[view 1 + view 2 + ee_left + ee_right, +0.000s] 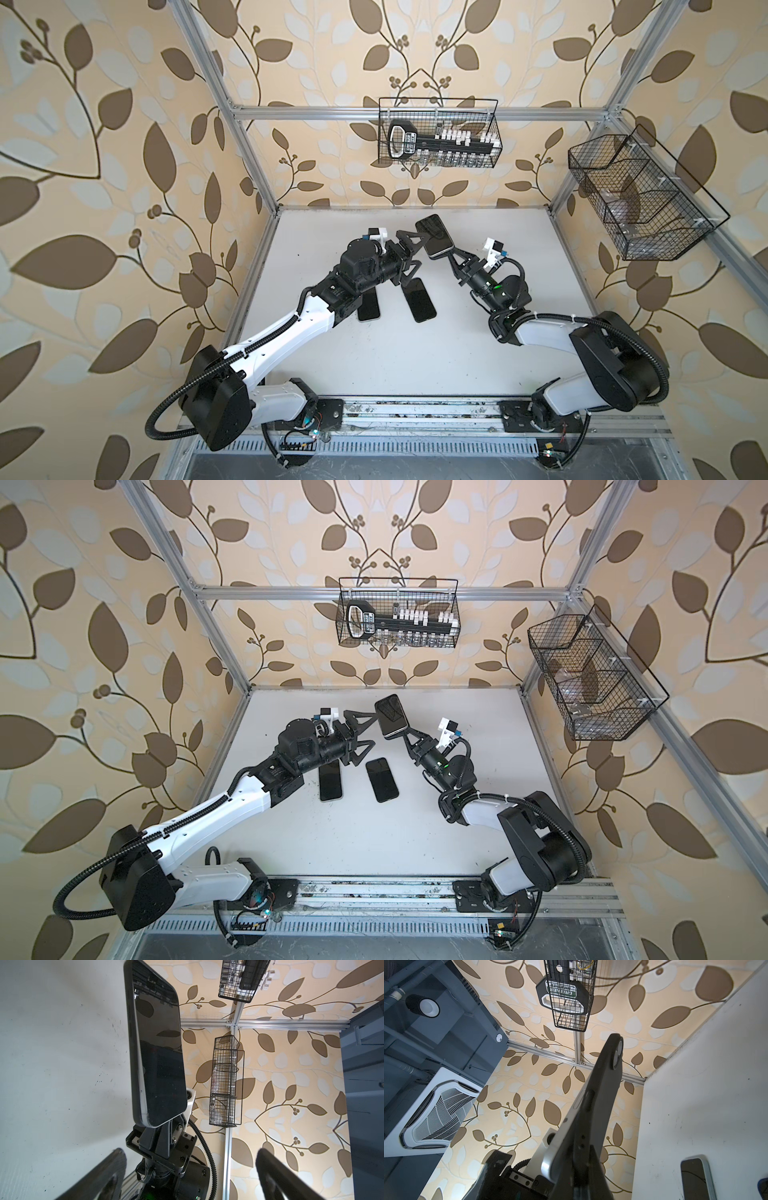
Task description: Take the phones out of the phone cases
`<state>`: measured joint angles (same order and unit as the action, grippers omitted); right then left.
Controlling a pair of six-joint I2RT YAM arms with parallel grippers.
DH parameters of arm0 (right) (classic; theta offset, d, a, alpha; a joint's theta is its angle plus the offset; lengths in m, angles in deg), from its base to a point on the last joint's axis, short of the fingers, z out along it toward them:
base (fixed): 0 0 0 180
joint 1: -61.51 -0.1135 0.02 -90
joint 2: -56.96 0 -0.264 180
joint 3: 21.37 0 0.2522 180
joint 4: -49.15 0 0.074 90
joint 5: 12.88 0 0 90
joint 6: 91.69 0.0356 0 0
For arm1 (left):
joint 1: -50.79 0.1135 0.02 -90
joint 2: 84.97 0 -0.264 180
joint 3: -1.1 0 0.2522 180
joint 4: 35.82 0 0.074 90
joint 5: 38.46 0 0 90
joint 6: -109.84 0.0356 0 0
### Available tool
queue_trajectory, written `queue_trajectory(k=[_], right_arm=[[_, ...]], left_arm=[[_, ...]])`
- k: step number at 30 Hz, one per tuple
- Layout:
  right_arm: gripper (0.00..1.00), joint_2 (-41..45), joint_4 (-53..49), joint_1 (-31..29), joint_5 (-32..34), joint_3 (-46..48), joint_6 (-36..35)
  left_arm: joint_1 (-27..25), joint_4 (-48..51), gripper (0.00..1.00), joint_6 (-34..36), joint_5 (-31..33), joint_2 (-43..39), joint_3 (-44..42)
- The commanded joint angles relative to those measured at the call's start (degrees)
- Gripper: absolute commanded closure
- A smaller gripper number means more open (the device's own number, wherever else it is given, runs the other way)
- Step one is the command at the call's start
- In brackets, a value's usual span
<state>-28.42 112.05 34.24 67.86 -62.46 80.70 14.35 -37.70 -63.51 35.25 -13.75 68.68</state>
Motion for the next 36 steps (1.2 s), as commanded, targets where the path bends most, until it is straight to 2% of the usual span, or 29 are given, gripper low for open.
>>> queue_trajectory(k=[1,14,36], right_arm=[[0.97,-0.27,8.09,-1.49,4.93,0.76,-1.27],[0.98,-5.98,15.4,-7.43,13.11,0.96,-1.18],[0.98,-5.67,15.53,-10.5,18.36,0.17,-3.84]], left_arm=[[-0.82,-4.98,0.01,-1.18,1.94,0.45,2.3],[-2.31,-6.67,0.01,-1.87,2.5,4.08,4.01],[-3.37,-5.92,0.01,-2.17,7.21,3.35,1.38]])
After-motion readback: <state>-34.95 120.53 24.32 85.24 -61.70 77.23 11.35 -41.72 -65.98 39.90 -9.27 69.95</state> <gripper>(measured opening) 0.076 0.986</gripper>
